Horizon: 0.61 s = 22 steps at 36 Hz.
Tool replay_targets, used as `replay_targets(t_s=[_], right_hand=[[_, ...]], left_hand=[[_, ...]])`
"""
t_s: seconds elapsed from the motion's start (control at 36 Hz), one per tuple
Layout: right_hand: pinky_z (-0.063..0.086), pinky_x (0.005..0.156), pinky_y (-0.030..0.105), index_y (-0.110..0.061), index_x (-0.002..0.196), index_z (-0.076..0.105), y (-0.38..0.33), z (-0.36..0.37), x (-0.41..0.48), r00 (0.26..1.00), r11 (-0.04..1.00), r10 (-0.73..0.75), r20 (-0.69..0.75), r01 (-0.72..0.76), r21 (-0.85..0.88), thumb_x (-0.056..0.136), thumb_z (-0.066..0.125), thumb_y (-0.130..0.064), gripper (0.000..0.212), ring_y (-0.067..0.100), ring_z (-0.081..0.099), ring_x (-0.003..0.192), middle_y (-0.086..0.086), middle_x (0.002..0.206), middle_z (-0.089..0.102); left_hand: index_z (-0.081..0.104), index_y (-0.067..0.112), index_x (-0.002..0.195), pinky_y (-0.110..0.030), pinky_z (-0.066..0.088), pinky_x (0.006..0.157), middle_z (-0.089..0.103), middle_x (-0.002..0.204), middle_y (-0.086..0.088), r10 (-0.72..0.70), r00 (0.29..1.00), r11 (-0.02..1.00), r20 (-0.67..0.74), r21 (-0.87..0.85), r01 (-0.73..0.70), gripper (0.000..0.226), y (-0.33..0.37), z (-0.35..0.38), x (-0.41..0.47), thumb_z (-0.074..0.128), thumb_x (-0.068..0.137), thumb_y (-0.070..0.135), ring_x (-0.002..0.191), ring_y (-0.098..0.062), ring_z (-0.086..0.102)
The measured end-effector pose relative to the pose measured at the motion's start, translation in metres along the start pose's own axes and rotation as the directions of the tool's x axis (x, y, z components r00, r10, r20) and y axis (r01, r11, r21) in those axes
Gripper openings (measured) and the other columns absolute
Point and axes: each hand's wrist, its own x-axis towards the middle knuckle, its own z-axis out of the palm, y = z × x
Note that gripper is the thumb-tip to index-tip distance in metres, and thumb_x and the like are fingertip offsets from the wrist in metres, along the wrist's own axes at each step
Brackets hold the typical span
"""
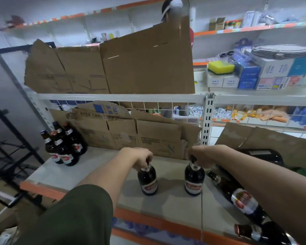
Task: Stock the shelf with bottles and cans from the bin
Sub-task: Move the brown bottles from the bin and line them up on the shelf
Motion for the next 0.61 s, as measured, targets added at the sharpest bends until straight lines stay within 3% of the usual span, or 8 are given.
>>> replay_targets(t_s=[0.14, 0.19, 0.25, 0.33, 0.42, 0.47, 0.53, 0.61], right_hand=[[0.052, 0.088, 0.037, -0.012, 0.119, 0.064, -0.006, -0.002, -0.001, 0.999, 0.999, 0.047, 0.013, -0.047, 0.013, 0.092, 0.057, -0.015, 0.028, 0.02, 0.052, 0.086, 0.002, 0.1, 0.057], [0.048, 0.072, 0.029, -0.01, 0.119, 0.061, -0.011, -0.004, -0.004, 0.997, 0.998, 0.061, 0.046, -0.061, -0.008, 0.093, 0.052, -0.012, 0.027, 0.018, 0.049, 0.079, 0.002, 0.096, 0.053], [0.034, 0.054, 0.022, -0.007, 0.116, 0.056, -0.016, -0.005, -0.005, 0.992, 0.996, 0.085, 0.088, -0.082, -0.039, 0.093, 0.046, -0.007, 0.025, 0.014, 0.04, 0.066, 0.002, 0.088, 0.047], [0.031, 0.047, 0.023, -0.008, 0.105, 0.06, -0.021, -0.005, -0.005, 0.988, 0.991, 0.126, 0.085, -0.12, -0.066, 0.091, 0.051, -0.009, 0.017, 0.012, 0.039, 0.058, 0.002, 0.081, 0.048], [0.036, 0.049, 0.025, -0.008, 0.097, 0.06, -0.025, -0.004, -0.006, 0.984, 0.984, 0.167, 0.068, -0.162, -0.072, 0.088, 0.062, -0.022, 0.016, 0.019, 0.049, 0.066, 0.004, 0.085, 0.056], [0.041, 0.054, 0.026, -0.007, 0.103, 0.064, -0.027, -0.003, -0.006, 0.982, 0.981, 0.184, 0.049, -0.18, -0.077, 0.086, 0.064, -0.027, 0.026, 0.023, 0.054, 0.074, 0.007, 0.093, 0.061], [0.044, 0.061, 0.028, -0.008, 0.108, 0.065, -0.029, -0.001, -0.007, 0.979, 0.977, 0.201, 0.024, -0.199, -0.074, 0.086, 0.062, -0.027, 0.029, 0.024, 0.055, 0.077, 0.008, 0.097, 0.063], [0.043, 0.061, 0.027, -0.007, 0.112, 0.065, -0.031, 0.001, -0.007, 0.972, 0.97, 0.236, 0.015, -0.235, -0.062, 0.087, 0.061, -0.026, 0.031, 0.023, 0.055, 0.079, 0.012, 0.107, 0.066]], left_hand=[[0.047, 0.019, 0.142, -0.031, 0.05, 0.066, 0.056, 0.135, -0.009, 0.009, 1.0, 0.992, 0.005, -0.13, -0.008, 0.04, -0.006, 0.005, 0.0, 0.05, 0.103, 0.019, 0.094, -0.026, 0.069], [0.034, 0.021, 0.152, -0.035, 0.052, 0.076, 0.051, 0.142, -0.011, 0.002, 1.0, 0.988, -0.024, -0.153, -0.006, 0.052, -0.008, 0.009, -0.001, 0.051, 0.104, 0.027, 0.104, -0.028, 0.064], [0.018, 0.017, 0.159, -0.039, 0.049, 0.086, 0.046, 0.146, -0.014, -0.014, 0.997, 0.987, -0.079, -0.162, 0.001, 0.067, -0.008, 0.014, -0.001, 0.052, 0.105, 0.036, 0.114, -0.032, 0.057], [0.0, 0.01, 0.161, -0.037, 0.046, 0.077, 0.049, 0.139, -0.019, -0.038, 0.995, 0.983, -0.092, -0.18, 0.021, 0.081, -0.006, 0.017, -0.003, 0.051, 0.105, 0.039, 0.094, -0.028, 0.056], [0.019, 0.008, 0.155, -0.038, 0.048, 0.076, 0.053, 0.113, -0.011, -0.04, 0.997, 0.992, -0.065, -0.122, 0.032, 0.068, -0.004, 0.011, -0.004, 0.054, 0.105, 0.038, 0.089, -0.027, 0.054], [0.04, 0.007, 0.136, -0.036, 0.044, 0.072, 0.052, 0.102, -0.008, -0.005, 0.999, 0.999, -0.037, -0.035, 0.004, 0.046, -0.002, 0.006, -0.002, 0.056, 0.103, 0.034, 0.086, -0.025, 0.052], [0.049, 0.009, 0.118, -0.035, 0.041, 0.069, 0.054, 0.1, -0.008, 0.025, 1.0, 0.998, -0.014, 0.062, -0.024, 0.031, -0.001, 0.002, 0.0, 0.059, 0.1, 0.032, 0.085, -0.025, 0.052], [0.051, 0.011, 0.115, -0.037, 0.043, 0.072, 0.058, 0.111, -0.01, 0.073, 0.997, 0.987, 0.005, 0.142, -0.073, 0.03, -0.006, 0.0, 0.006, 0.062, 0.097, 0.032, 0.09, -0.027, 0.056]])
